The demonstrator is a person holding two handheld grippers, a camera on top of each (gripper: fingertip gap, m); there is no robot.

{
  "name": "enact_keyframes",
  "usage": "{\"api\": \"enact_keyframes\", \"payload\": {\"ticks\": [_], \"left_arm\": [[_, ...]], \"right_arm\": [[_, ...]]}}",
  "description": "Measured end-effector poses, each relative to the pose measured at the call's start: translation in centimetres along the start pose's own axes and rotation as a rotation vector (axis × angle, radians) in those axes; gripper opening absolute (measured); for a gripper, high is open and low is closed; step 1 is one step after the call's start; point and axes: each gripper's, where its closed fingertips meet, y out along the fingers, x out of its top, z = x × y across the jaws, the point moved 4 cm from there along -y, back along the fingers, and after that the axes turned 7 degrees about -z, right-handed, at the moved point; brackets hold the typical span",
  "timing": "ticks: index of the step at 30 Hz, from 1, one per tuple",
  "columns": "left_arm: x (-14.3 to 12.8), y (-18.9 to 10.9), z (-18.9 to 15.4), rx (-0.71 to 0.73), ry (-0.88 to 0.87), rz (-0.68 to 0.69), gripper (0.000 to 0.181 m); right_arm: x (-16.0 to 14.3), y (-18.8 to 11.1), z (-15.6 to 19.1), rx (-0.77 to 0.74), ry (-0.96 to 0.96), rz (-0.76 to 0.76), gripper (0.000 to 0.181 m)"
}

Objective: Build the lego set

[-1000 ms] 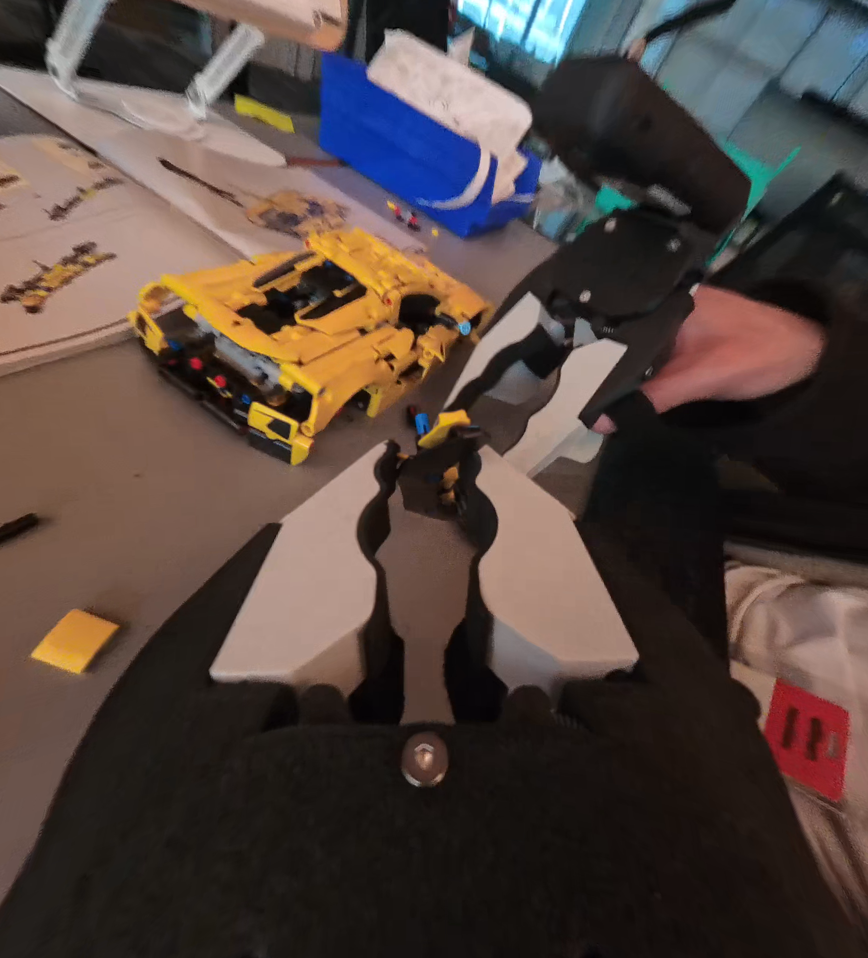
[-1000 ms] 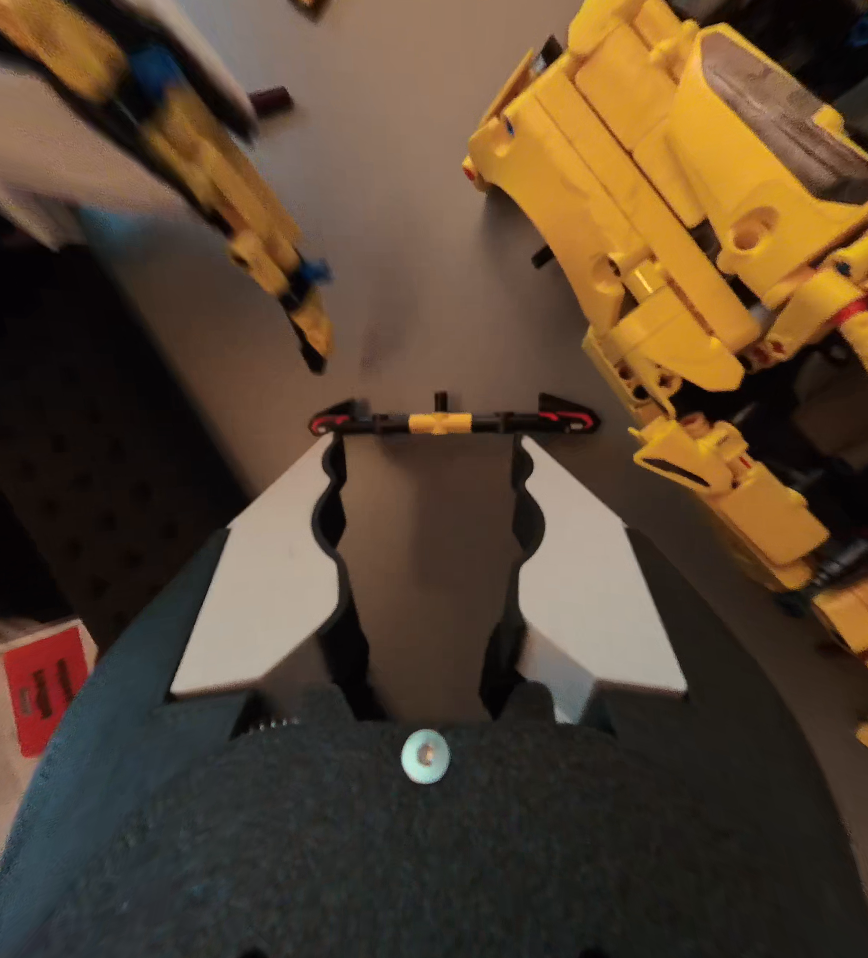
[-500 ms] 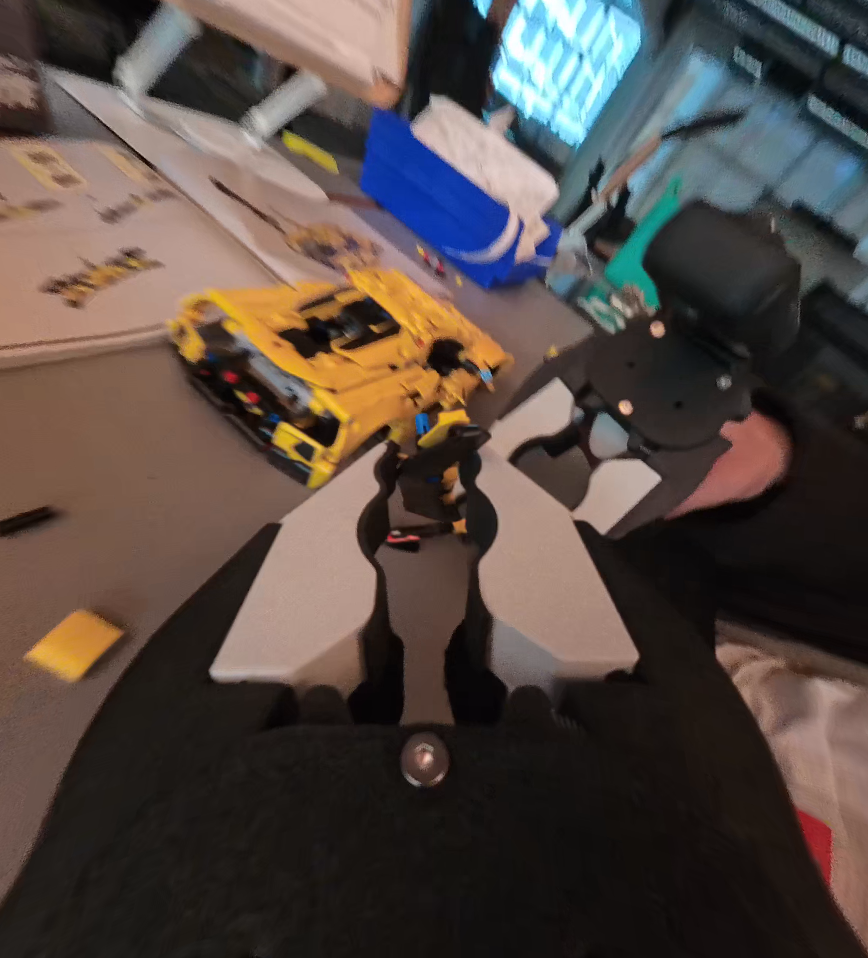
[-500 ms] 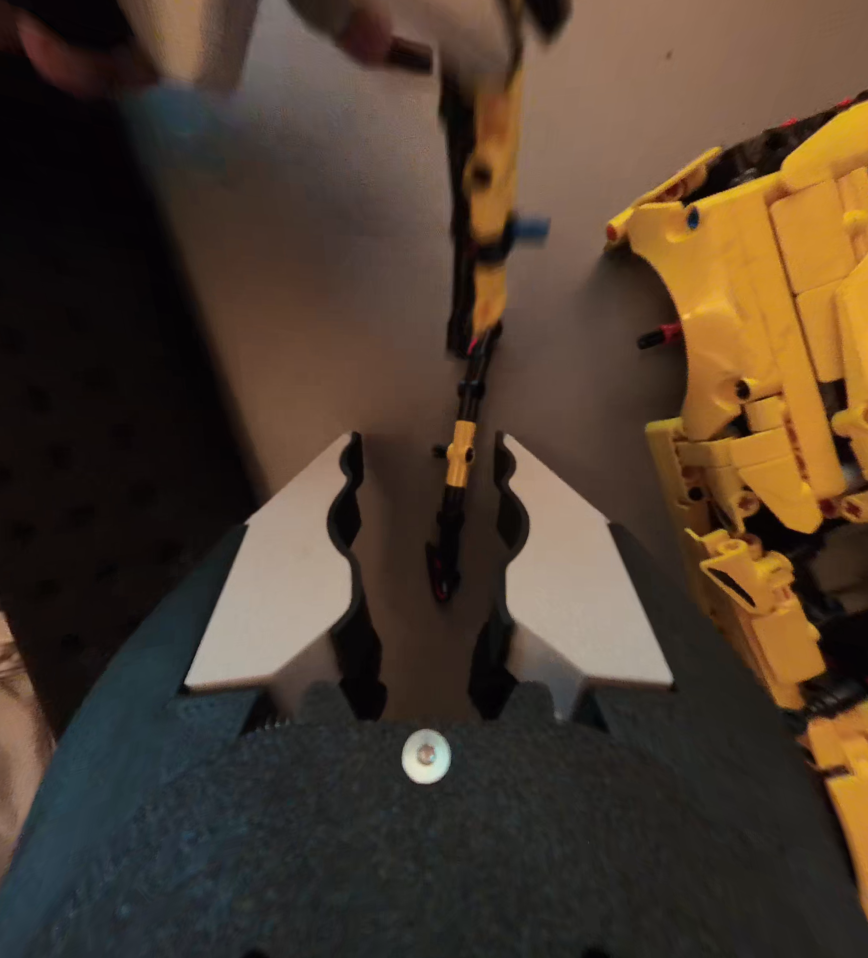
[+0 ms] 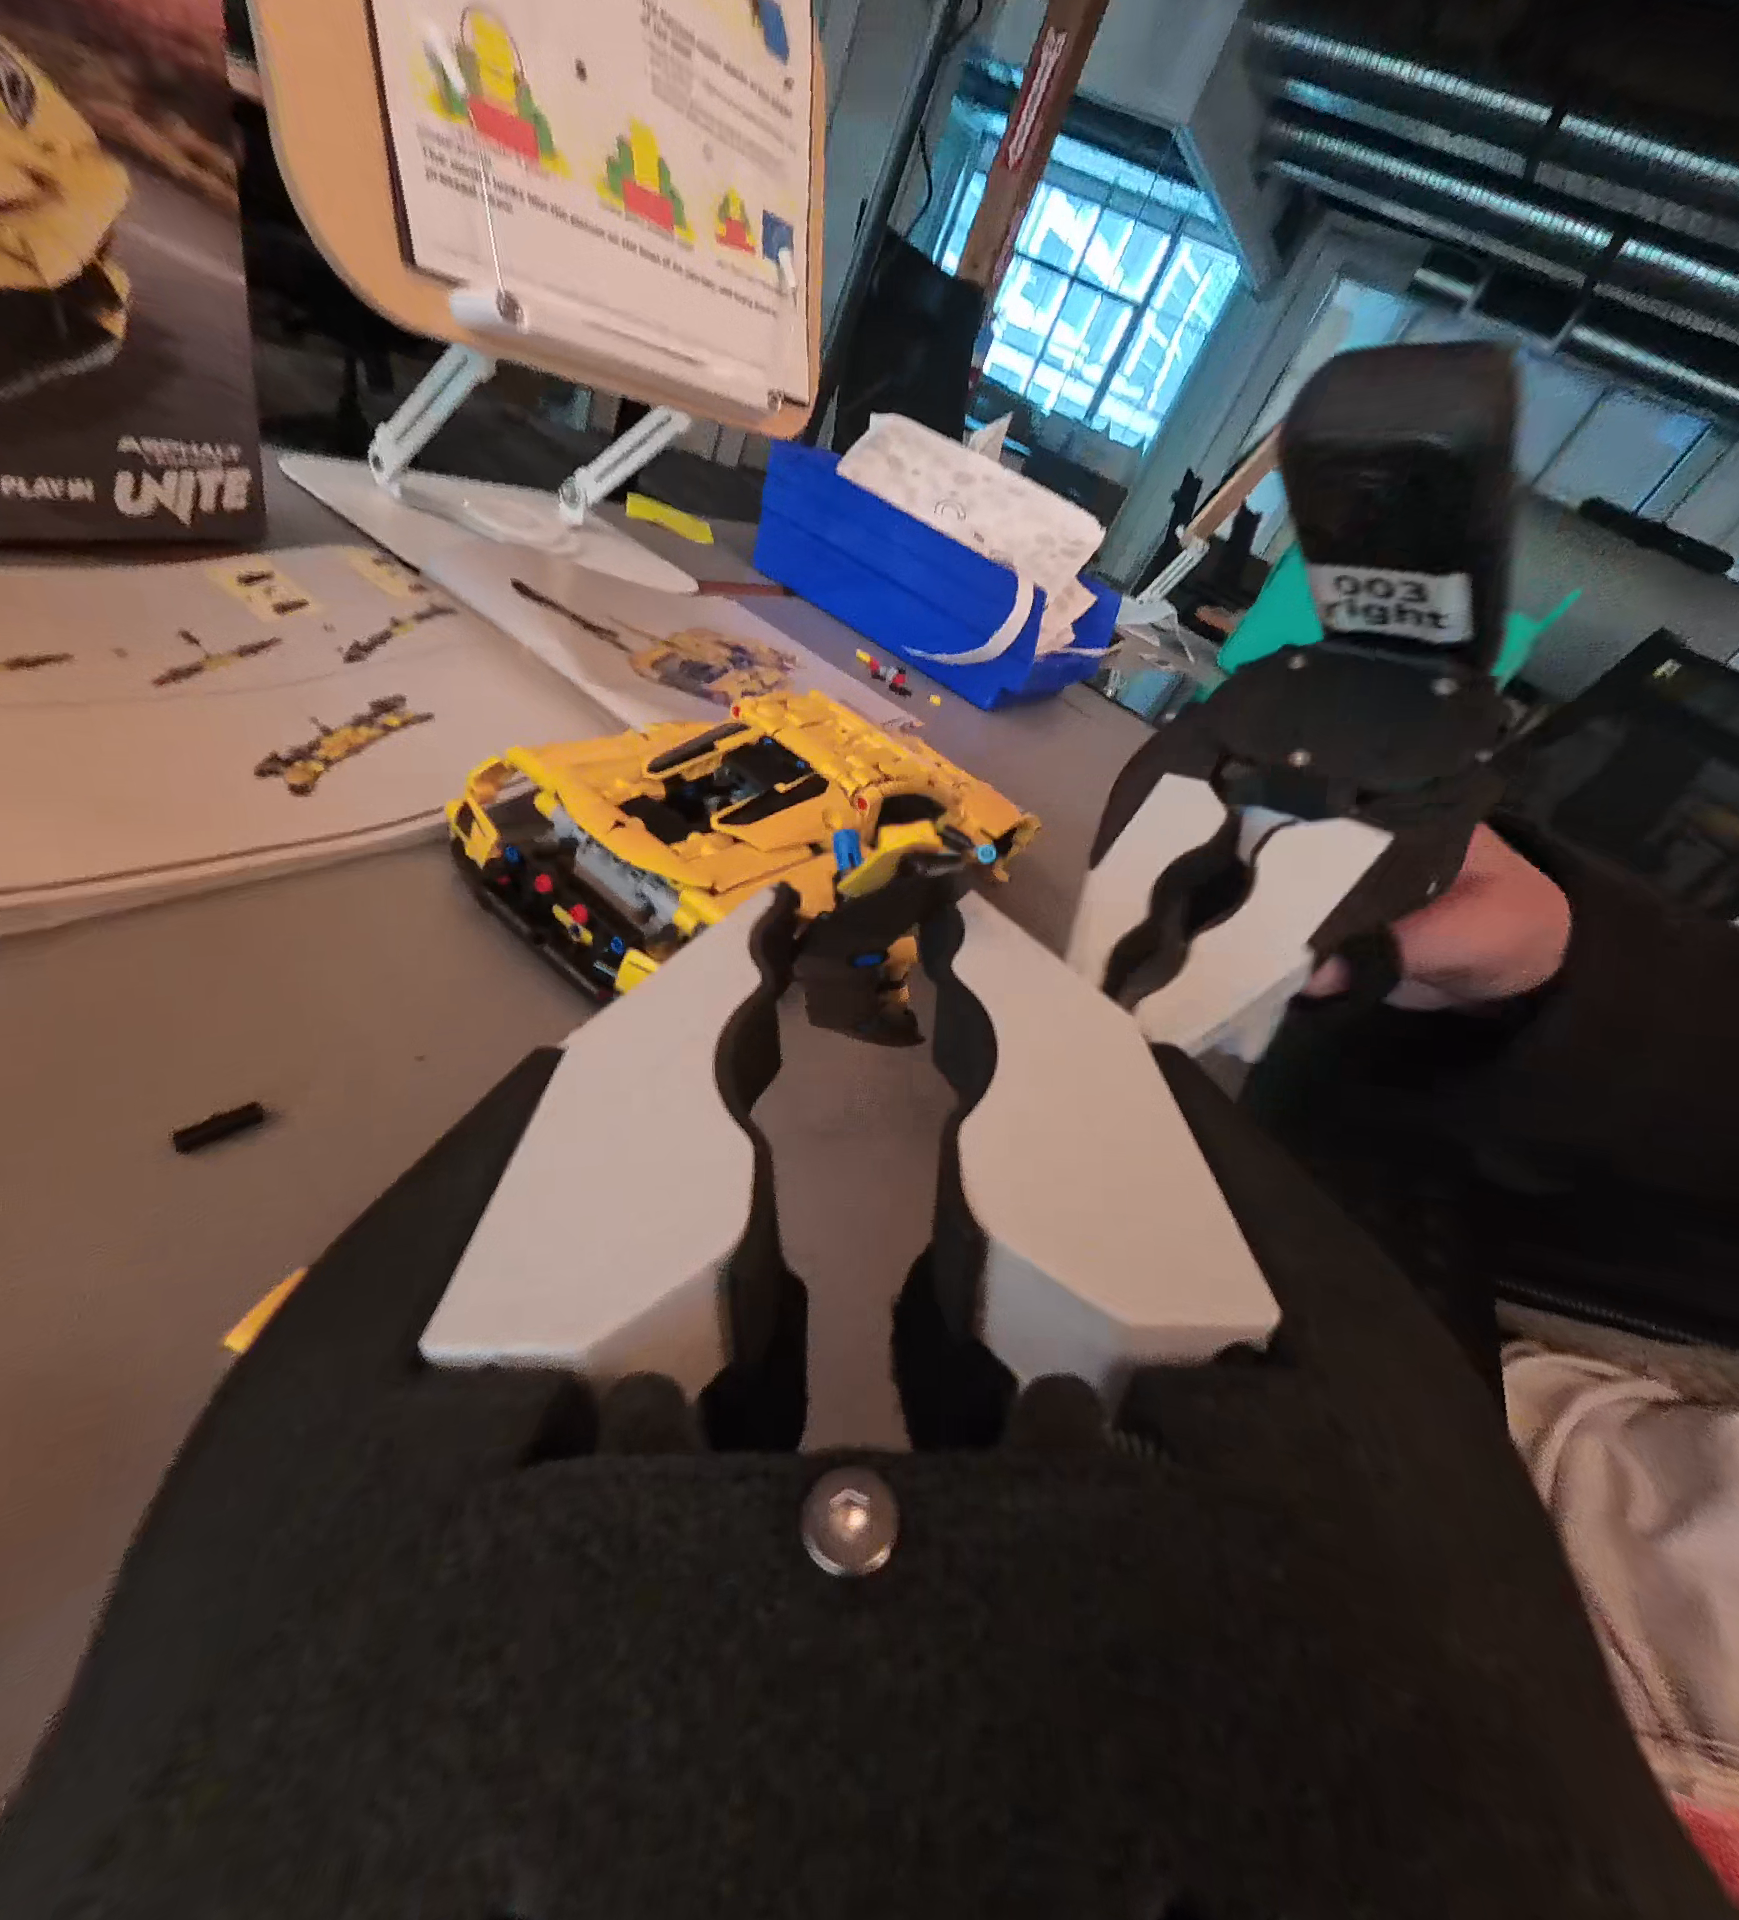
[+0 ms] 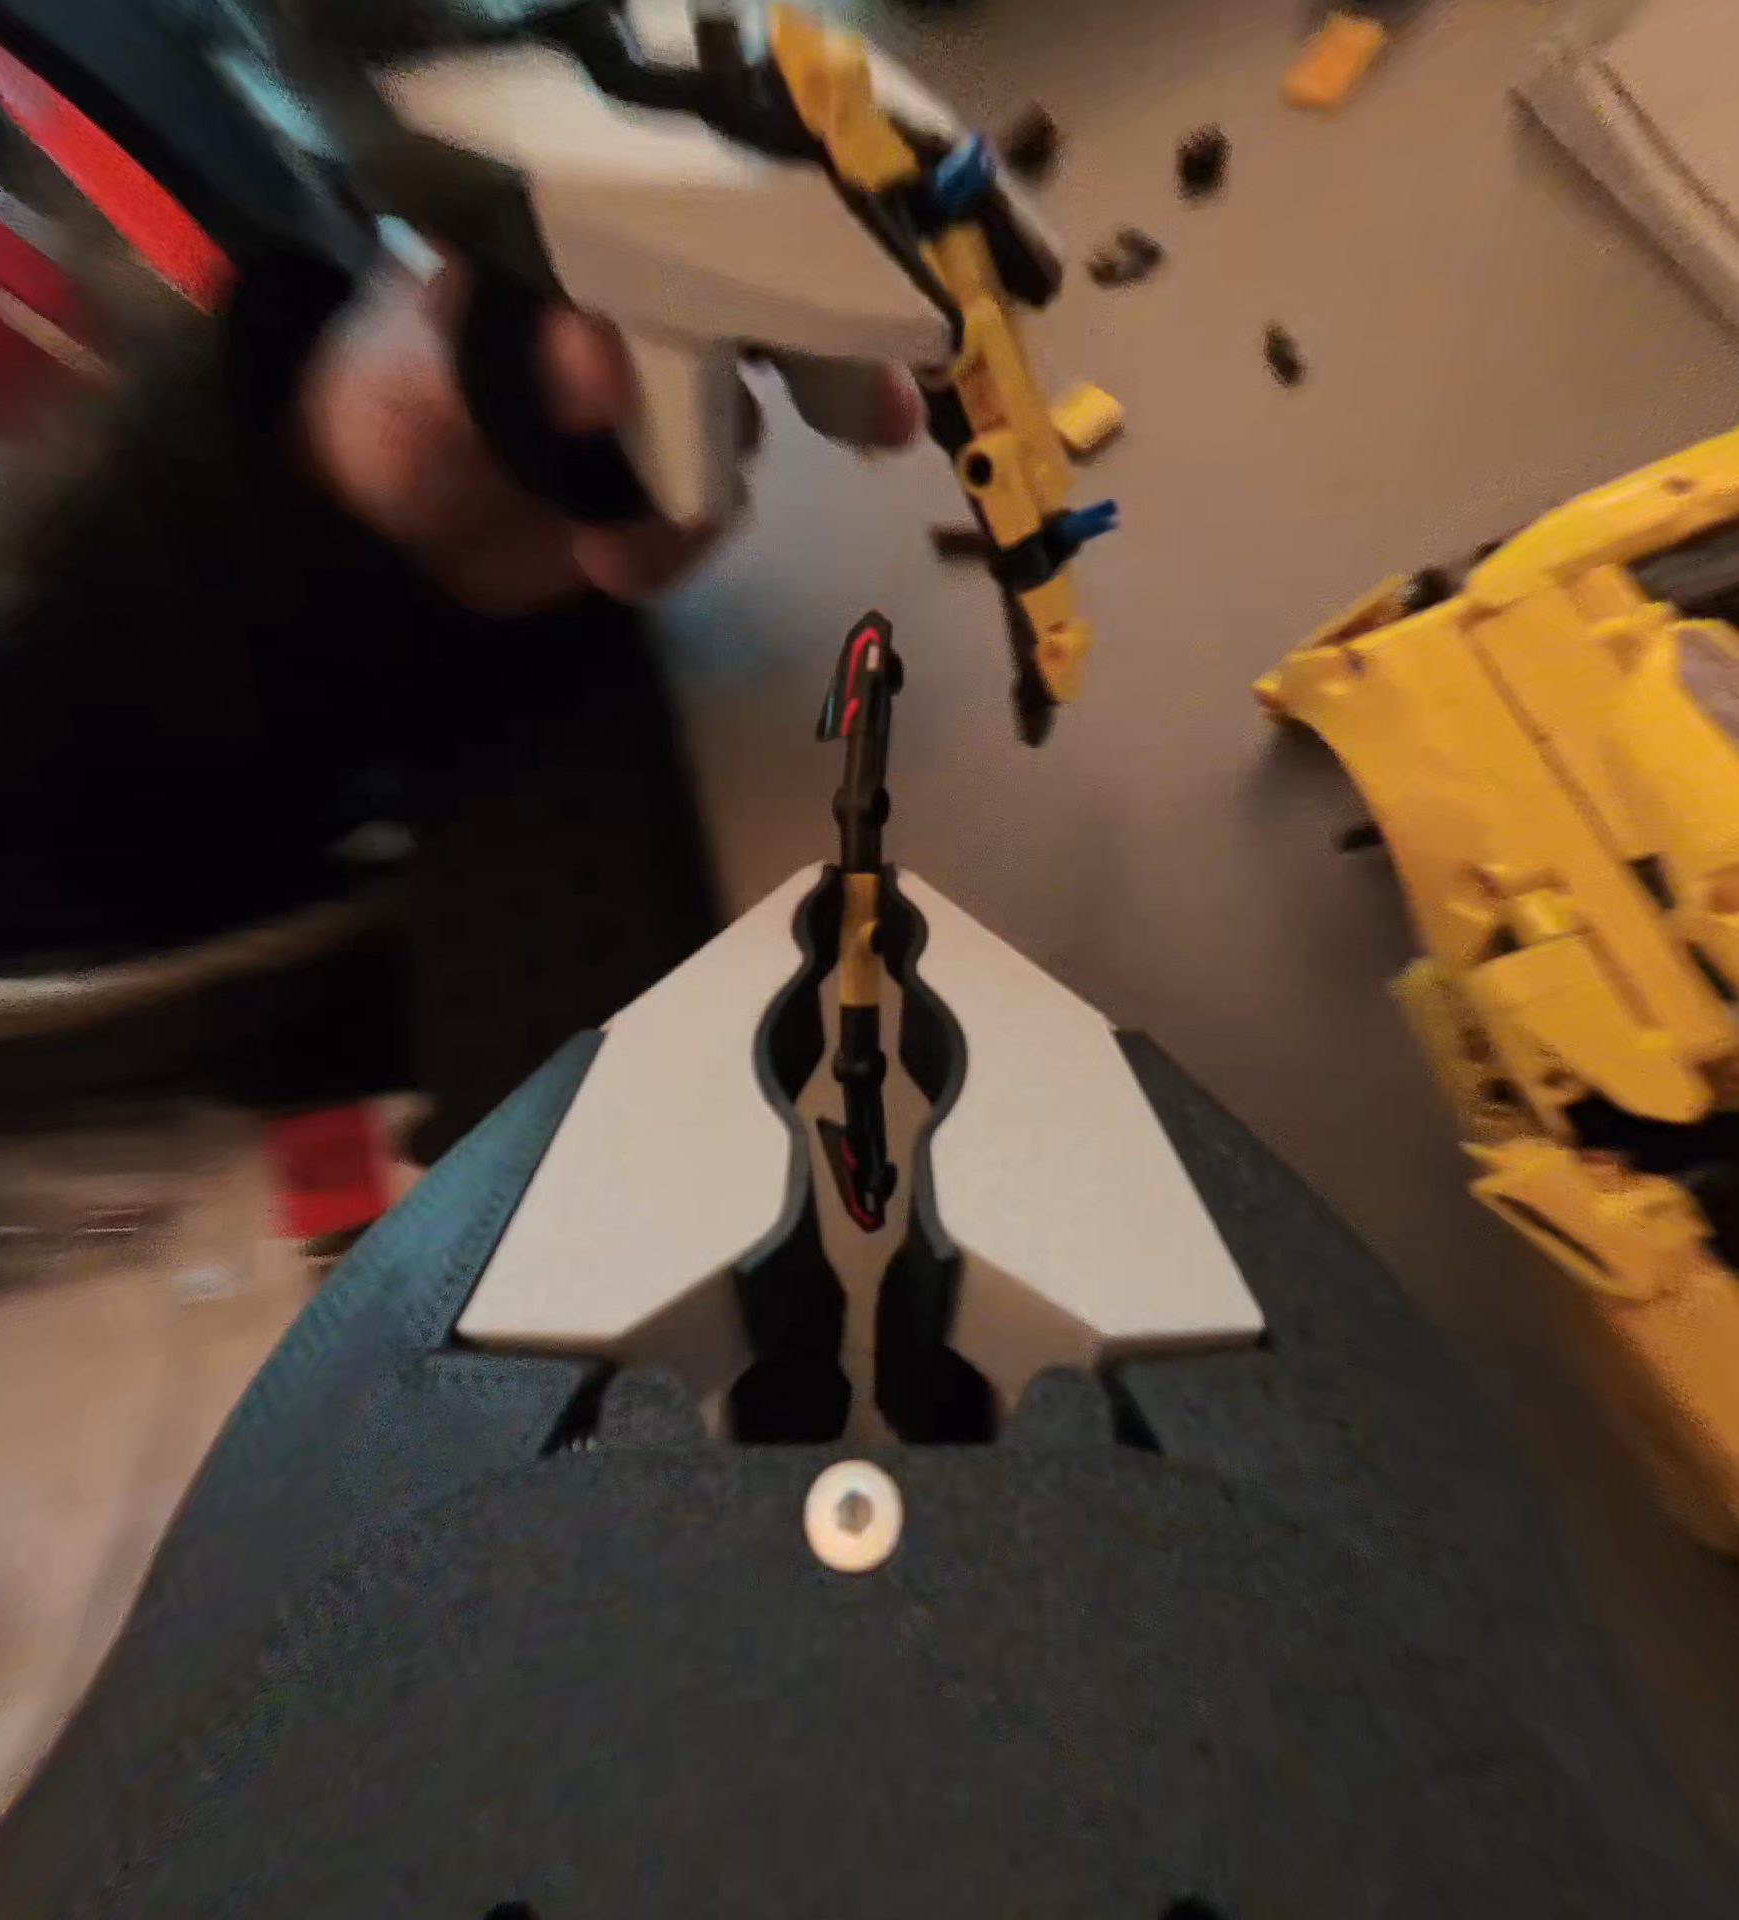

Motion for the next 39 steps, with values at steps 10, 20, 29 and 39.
{"api": "enact_keyframes", "payload": {"ticks": [10,20,29,39], "left_arm": [[-2.6,1.9,-3.7,-0.144,0.103,0.154,0.023],[-3.8,2.2,-3.3,-0.101,0.142,0.223,0.023],[-3.0,1.6,-1.4,0.015,0.119,0.179,0.023],[-2.2,1.0,-0.2,0.054,0.044,0.121,0.023]], "right_arm": [[0.8,-1.1,3.7,0.601,0.401,-0.207,0.006],[-2.1,1.3,-0.5,0.258,0.375,-0.133,0.007],[-2.8,1.0,-0.7,0.273,0.398,0.088,0.008],[-3.5,0.0,-2.8,0.37,0.246,0.652,0.008]]}}
